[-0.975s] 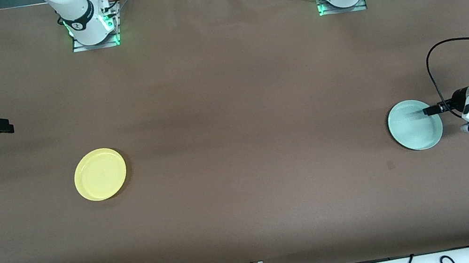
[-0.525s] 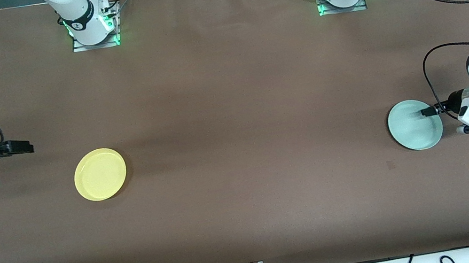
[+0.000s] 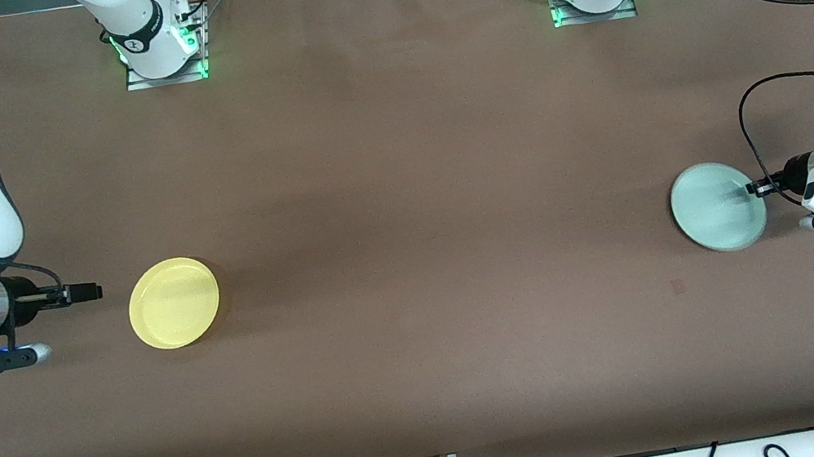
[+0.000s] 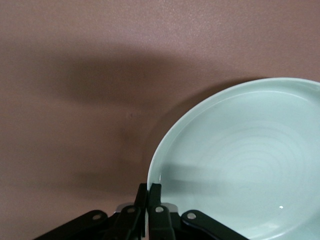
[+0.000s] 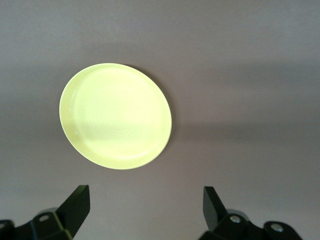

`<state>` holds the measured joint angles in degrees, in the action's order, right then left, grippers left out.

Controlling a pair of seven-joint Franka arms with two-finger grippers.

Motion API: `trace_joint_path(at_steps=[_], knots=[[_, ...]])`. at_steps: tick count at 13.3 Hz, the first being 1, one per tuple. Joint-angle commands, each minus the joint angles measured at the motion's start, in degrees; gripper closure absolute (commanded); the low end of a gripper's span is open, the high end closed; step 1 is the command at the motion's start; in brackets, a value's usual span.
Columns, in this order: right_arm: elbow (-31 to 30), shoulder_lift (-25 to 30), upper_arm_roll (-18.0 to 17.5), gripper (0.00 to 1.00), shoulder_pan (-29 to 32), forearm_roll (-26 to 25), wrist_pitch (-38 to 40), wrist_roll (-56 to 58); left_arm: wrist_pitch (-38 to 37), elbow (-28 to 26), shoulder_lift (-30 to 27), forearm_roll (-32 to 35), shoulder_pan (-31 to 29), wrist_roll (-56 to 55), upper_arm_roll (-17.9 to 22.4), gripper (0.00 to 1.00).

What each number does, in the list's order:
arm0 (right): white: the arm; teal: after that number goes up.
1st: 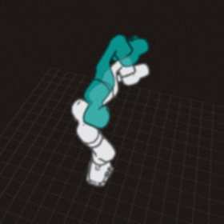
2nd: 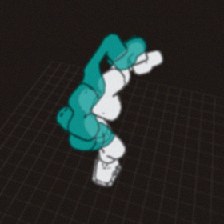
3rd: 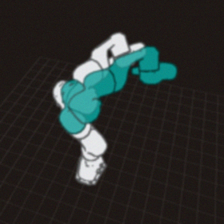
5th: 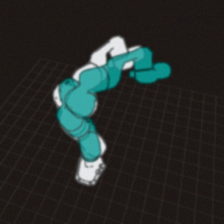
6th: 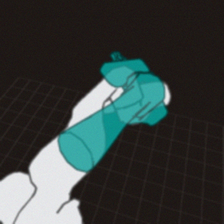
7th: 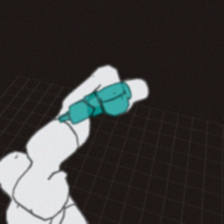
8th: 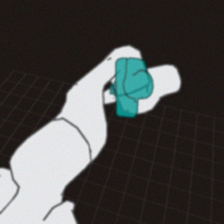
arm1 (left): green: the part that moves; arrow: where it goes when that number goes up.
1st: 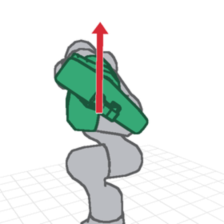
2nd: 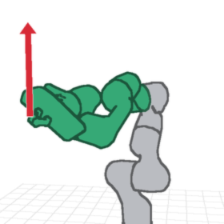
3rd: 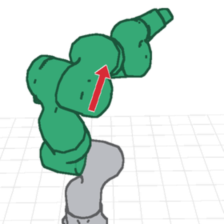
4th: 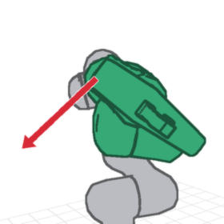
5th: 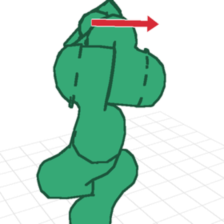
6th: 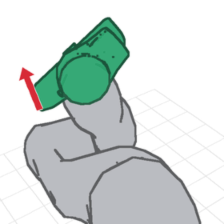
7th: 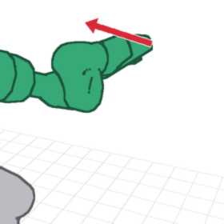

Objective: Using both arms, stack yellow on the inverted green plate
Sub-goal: 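Grip the green plate with the left gripper while the right gripper grips the yellow plate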

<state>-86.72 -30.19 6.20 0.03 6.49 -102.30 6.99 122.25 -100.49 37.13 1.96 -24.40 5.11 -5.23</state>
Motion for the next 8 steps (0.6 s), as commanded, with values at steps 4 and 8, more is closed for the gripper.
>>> trace_joint_path(at_steps=[4,8], knots=[[-1.7,-4.7,-0.4,0.0,1.3,1.5,-6.9,0.2,-0.5,2.0,-0.1,1.3,0.3,0.3,0.0,1.0],[-6.1,-5.9,-0.5,0.0,1.3,1.5,-14.3,0.3,-11.1,11.5,-0.7,5.6,3.4,0.0,-0.8,1.0]])
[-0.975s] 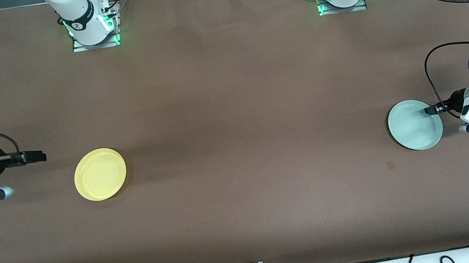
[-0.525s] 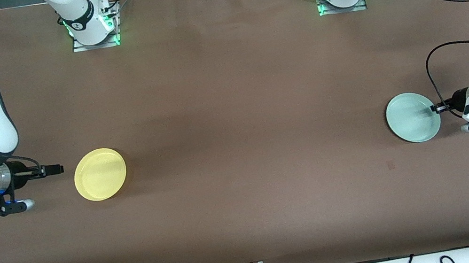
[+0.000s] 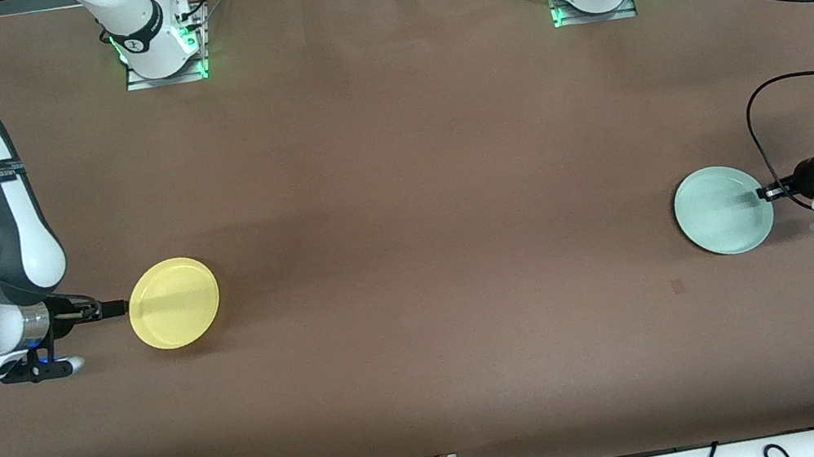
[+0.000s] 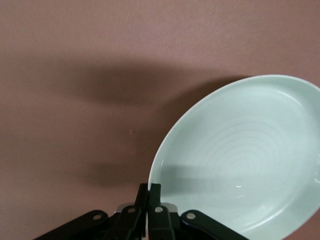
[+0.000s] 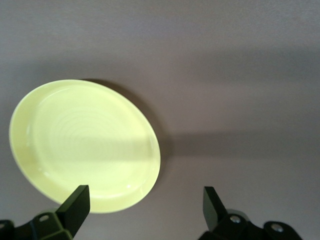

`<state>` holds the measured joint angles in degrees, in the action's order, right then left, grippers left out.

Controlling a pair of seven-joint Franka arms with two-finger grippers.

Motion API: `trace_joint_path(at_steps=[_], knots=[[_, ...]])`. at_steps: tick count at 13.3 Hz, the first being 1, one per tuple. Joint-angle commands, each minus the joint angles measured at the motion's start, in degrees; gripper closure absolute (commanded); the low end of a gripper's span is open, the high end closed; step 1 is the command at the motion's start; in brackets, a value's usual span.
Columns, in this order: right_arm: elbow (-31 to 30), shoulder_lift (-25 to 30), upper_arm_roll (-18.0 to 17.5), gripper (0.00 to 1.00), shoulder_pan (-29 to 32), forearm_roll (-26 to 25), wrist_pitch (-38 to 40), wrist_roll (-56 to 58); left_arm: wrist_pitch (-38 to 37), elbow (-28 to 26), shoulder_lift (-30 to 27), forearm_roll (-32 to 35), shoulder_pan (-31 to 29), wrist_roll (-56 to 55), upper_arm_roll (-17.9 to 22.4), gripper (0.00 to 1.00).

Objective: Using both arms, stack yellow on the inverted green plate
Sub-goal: 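Grip the green plate with the left gripper while the right gripper grips the yellow plate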

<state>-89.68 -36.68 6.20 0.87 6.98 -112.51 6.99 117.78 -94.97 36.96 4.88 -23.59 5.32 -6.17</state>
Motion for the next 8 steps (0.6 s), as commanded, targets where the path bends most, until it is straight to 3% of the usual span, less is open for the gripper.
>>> trace_joint_path(at_steps=[1,4,8], knots=[[-4.7,0.8,-0.6,0.0,0.4,1.0,-6.2,0.3,-10.3,8.9,-0.5,2.7,3.5,-0.2,0.2,1.0],[-7.7,1.3,-0.7,0.0,0.4,1.0,-9.7,1.2,-16.8,16.1,-0.8,2.8,6.3,-0.1,0.1,1.0],[-12.0,2.5,-0.8,0.0,0.5,2.2,-15.4,1.2,-18.3,17.2,-3.6,2.8,12.2,-0.5,0.0,1.0]])
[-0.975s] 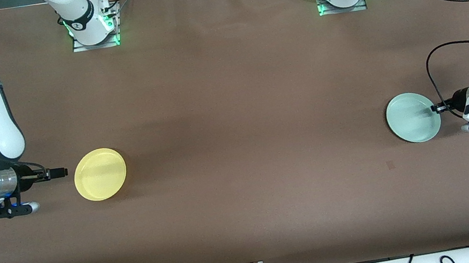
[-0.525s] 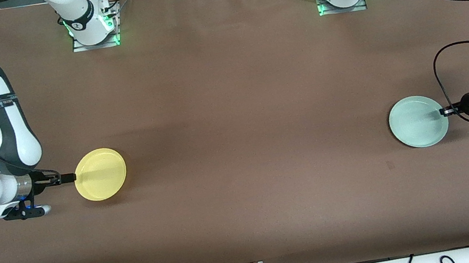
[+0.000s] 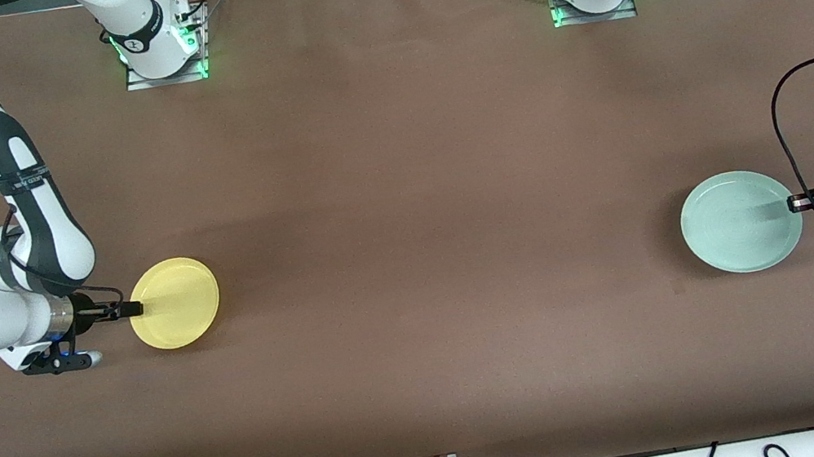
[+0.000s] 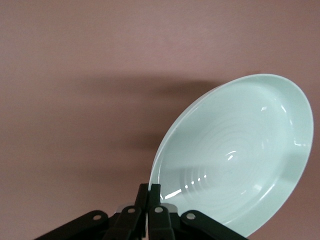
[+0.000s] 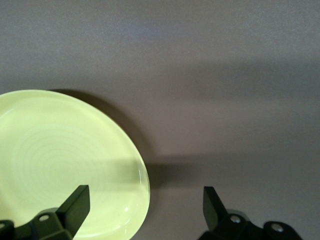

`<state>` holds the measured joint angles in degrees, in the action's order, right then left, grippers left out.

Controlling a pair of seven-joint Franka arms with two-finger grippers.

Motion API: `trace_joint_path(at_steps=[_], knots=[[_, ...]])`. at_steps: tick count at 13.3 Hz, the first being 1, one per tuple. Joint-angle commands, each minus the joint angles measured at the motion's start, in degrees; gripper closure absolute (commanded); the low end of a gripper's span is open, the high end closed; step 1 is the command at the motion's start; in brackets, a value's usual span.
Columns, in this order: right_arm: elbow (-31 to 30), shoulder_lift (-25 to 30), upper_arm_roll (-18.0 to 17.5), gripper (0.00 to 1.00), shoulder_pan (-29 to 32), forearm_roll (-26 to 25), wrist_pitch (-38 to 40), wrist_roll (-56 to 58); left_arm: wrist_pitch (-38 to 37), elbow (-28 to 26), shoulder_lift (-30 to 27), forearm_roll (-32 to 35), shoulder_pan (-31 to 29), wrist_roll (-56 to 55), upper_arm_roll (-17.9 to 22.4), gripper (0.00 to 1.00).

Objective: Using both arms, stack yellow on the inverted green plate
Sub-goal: 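Grip the green plate with the left gripper while the right gripper grips the yellow plate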

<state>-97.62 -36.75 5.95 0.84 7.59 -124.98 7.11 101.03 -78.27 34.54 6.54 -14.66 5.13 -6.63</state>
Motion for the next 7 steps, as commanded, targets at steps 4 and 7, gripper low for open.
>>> trace_joint_path(at_steps=[4,7], knots=[[-5.8,2.6,-0.6,0.0,0.5,4.1,-5.2,1.2,-2.1,1.5,-1.6,4.5,10.6,-2.8,0.6,1.0],[-7.3,2.6,-0.7,0.0,0.5,4.3,-7.1,1.3,-6.9,3.7,-1.5,12.9,18.2,-9.8,0.8,1.0]])
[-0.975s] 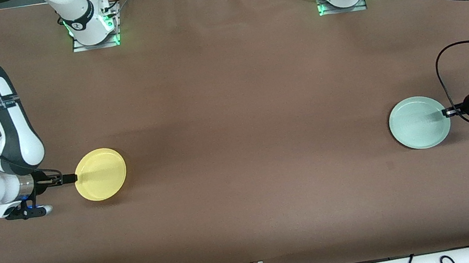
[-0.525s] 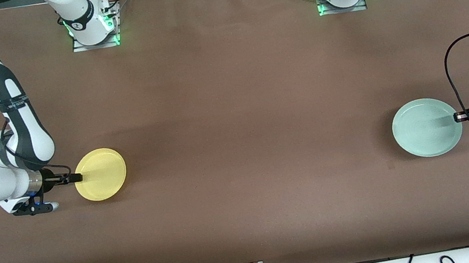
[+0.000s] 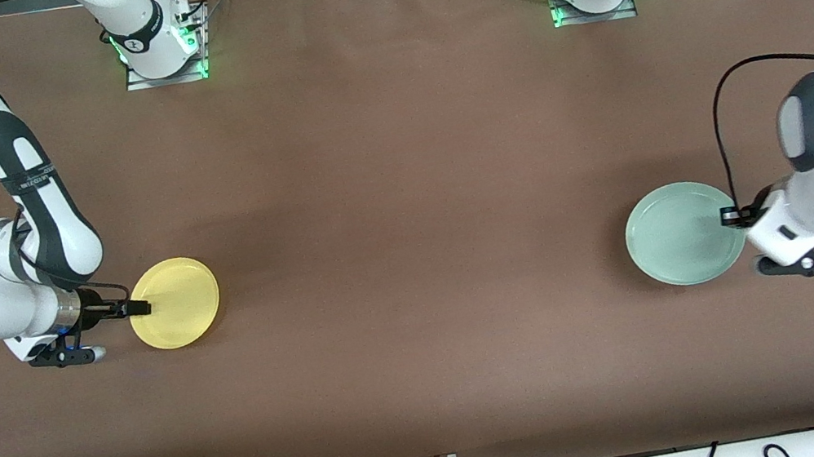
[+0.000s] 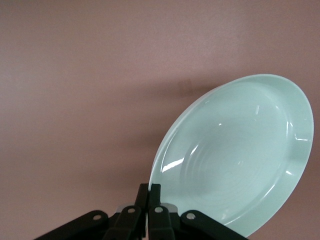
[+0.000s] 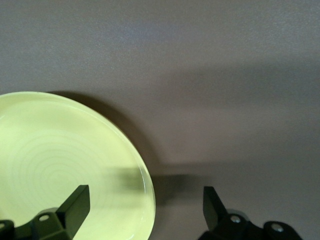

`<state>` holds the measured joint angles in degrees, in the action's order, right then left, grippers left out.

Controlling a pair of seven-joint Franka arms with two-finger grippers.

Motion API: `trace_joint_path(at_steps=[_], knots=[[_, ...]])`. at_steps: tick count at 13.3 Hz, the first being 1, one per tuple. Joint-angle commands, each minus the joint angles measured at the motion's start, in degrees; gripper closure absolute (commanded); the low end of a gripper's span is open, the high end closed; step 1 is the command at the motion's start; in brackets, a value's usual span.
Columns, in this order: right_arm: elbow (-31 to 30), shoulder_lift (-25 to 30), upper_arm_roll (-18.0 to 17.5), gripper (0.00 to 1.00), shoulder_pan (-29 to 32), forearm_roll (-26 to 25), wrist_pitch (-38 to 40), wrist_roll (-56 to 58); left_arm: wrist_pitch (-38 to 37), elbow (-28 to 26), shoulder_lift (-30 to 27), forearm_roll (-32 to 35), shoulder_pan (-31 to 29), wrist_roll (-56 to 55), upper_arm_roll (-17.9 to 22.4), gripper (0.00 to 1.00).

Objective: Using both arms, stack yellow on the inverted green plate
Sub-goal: 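Lift and flip the green plate with the left gripper toward the table middle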

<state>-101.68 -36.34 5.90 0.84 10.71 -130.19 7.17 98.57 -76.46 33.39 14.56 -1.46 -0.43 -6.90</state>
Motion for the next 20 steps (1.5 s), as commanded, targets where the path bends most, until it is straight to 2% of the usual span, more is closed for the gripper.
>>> trace_joint_path(at_steps=[1,3,6,8,10,13,14,15,17,19,20], knots=[[-3.4,2.2,-0.6,0.0,0.5,1.2,-1.9,1.4,-5.9,2.0,-0.4,7.1,7.2,-6.4,1.4,1.0],[-3.4,2.1,-0.6,0.0,0.5,2.4,-1.9,1.9,-8.8,2.9,-0.4,9.9,10.8,-8.9,1.3,1.0],[-3.3,1.5,-0.5,0.0,1.0,10.5,-1.7,11.3,-14.8,6.2,-0.3,13.3,18.0,-14.9,1.4,1.0],[-3.3,1.5,-0.4,0.0,1.4,11.2,-1.6,13.2,-15.8,5.7,0.2,20.6,25.1,-20.6,1.5,1.0],[-3.2,1.5,-0.4,0.0,1.4,11.2,-1.3,13.5,-20.7,5.7,2.7,25.9,31.4,-24.6,1.5,1.0],[-3.2,1.5,-0.4,0.0,1.4,11.2,-1.2,15.3,-22.3,5.6,4.3,27.2,35.7,-31.7,1.5,1.0],[-3.2,1.5,-0.4,0.04,1.5,11.2,-1.2,15.4,-22.4,5.6,4.8,27.2,37.5,-33.4,1.5,1.0],[-3.1,1.5,-0.3,0.19,1.4,11.2,-1.1,15.4,-22.4,5.8,5.6,27.3,39.4,-34.9,1.5,1.0],[-2.8,1.6,-0.3,0.64,1.4,11.1,-0.9,15.5,-22.6,5.8,7.1,28.2,42.9,-37.7,2.3,1.0],[-2.7,1.6,-0.3,0.91,1.4,11.0,-0.4,15.6,-22.7,5.8,8.5,31.0,46.2,-41.1,2.4,1.0],[-2.6,1.6,-0.3,0.99,1.4,10.9,0.1,15.6,-22.7,5.8,8.8,32.9,47.6,-41.7,2.4,1.0]])
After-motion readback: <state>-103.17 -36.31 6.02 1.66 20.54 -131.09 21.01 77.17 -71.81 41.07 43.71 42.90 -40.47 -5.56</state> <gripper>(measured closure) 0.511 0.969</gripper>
